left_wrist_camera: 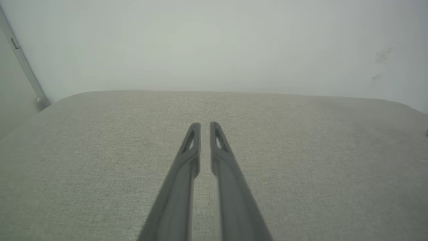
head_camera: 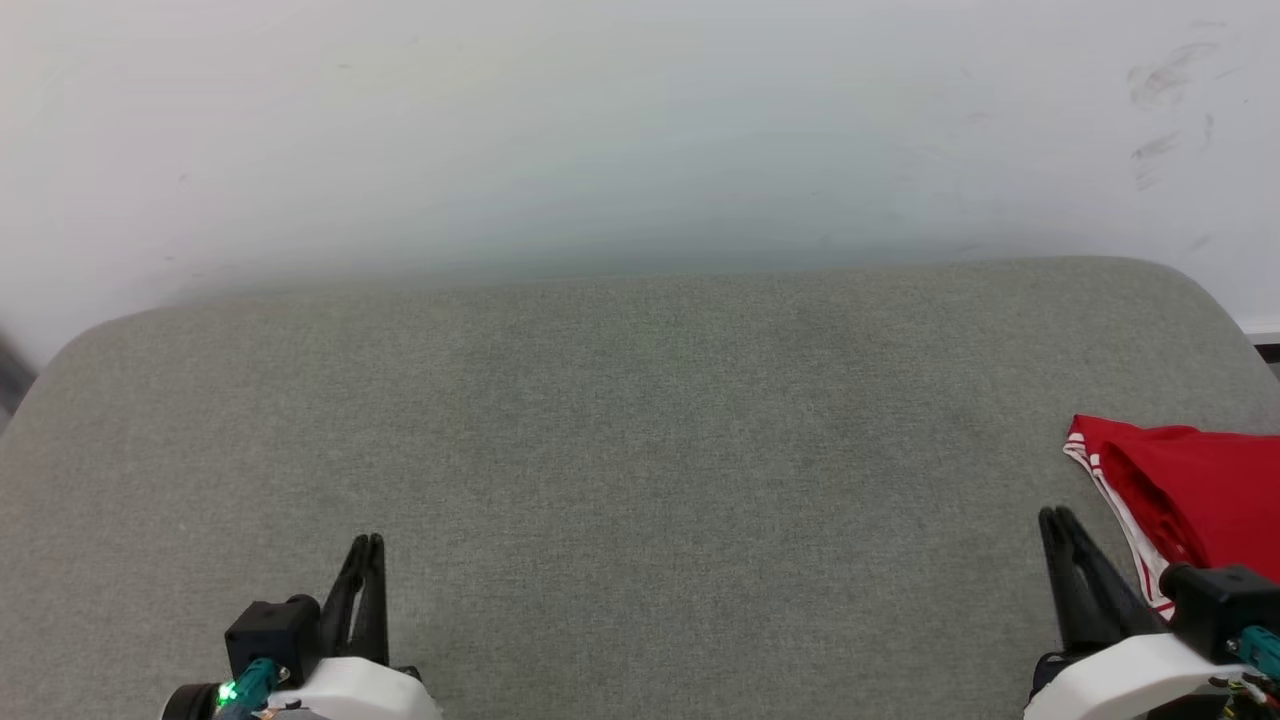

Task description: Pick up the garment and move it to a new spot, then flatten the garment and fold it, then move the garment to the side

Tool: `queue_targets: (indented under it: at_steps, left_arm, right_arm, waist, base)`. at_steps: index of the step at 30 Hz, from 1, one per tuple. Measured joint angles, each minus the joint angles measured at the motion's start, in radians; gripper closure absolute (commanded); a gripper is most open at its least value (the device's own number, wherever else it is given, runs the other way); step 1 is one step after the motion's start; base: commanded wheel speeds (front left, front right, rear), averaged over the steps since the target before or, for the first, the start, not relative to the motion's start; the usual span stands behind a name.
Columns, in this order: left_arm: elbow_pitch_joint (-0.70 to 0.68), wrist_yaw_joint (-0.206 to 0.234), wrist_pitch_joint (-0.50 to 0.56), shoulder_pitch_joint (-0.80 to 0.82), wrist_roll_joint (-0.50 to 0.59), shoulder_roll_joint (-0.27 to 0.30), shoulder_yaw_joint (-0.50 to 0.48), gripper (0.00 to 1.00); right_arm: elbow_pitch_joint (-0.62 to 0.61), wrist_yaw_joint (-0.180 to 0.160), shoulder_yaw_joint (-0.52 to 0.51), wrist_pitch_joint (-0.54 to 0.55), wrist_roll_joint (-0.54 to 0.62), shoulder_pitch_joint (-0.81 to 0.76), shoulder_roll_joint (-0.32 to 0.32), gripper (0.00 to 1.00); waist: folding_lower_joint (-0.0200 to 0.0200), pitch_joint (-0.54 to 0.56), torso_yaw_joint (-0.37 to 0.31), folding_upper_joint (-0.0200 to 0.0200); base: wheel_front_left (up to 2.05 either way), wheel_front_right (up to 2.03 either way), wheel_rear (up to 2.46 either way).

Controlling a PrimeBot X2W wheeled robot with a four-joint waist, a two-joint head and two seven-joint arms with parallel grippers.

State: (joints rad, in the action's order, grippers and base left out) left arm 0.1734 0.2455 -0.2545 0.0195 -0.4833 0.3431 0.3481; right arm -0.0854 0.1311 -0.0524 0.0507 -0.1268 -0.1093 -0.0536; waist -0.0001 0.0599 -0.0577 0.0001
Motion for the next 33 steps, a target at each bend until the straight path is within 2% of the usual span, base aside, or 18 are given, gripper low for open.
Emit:
queue_targets:
  at_steps: [17, 33]
  left_arm:
    - [0.021, -0.079, 0.077, 0.001, -0.248, -0.061, -0.092, 1.00]
    - [0.036, -0.145, 0.139, 0.018, -0.444, -0.108, -0.170, 1.00]
  right_arm:
    - [0.074, 0.000, -0.009, 0.012, -0.323, 0.026, 0.000, 1.00]
    - [0.130, 0.000, -0.020, 0.021, -0.579, 0.068, 0.000, 1.00]
  waist:
    - [0.0000, -0.009, 0.008, 0.0000]
    - [0.0001, -0.017, 0.015, 0.0000]
  base:
    - [0.00, 0.00, 0.00]
    - [0.00, 0.00, 0.00]
